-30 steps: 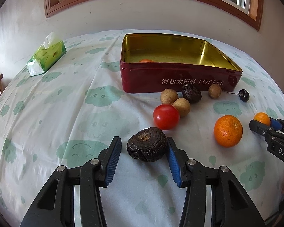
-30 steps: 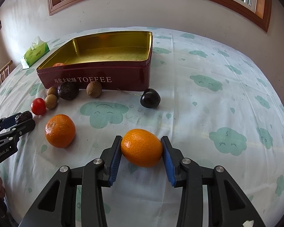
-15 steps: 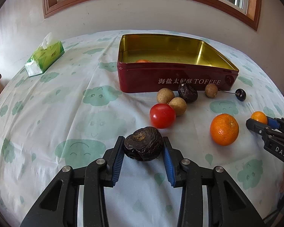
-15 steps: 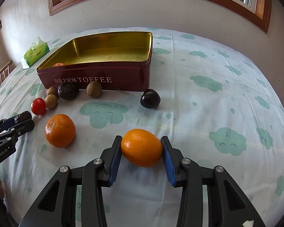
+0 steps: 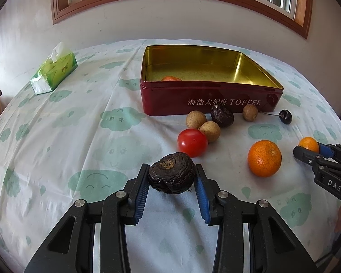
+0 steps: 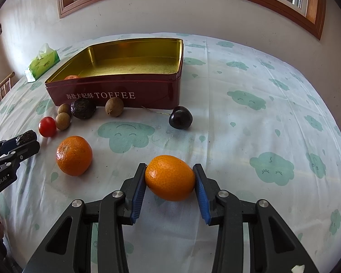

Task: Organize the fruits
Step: 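Carry the dried plum and orange over the red tin with both tools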

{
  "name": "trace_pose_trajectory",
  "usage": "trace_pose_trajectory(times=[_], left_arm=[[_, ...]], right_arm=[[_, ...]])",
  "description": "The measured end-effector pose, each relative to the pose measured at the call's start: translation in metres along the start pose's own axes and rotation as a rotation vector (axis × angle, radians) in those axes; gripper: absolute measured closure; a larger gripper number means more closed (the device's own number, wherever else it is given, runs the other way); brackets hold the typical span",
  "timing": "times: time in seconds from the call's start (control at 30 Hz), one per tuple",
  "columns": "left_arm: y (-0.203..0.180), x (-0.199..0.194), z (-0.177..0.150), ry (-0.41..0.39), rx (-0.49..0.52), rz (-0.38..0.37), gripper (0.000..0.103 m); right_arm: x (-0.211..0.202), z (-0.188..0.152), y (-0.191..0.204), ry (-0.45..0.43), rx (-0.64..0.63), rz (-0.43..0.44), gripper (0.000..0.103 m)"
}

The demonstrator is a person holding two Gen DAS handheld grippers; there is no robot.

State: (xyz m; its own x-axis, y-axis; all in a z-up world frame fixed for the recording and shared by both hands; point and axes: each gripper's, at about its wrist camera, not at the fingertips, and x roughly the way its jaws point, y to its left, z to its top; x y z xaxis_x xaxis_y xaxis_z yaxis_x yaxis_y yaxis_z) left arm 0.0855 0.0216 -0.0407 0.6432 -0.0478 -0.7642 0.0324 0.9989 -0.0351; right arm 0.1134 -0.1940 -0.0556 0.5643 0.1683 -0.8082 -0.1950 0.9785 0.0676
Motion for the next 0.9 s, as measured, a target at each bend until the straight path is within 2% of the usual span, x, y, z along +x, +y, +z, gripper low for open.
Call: trace_pose_trajectory(times=[0.57, 0.9], left_arm=[[-0.001, -0.011, 0.008, -0.028, -0.002, -0.016, 0.063], [-0.001, -0.022, 0.026, -0.072, 0.002, -0.028, 0.063]], right_arm=[[-0.017, 0.006, 0.006, -0.043, -0.010, 0.013, 0.065], [-0.032, 0.028, 0.010, -0.089, -0.023, 0.022, 0.065]])
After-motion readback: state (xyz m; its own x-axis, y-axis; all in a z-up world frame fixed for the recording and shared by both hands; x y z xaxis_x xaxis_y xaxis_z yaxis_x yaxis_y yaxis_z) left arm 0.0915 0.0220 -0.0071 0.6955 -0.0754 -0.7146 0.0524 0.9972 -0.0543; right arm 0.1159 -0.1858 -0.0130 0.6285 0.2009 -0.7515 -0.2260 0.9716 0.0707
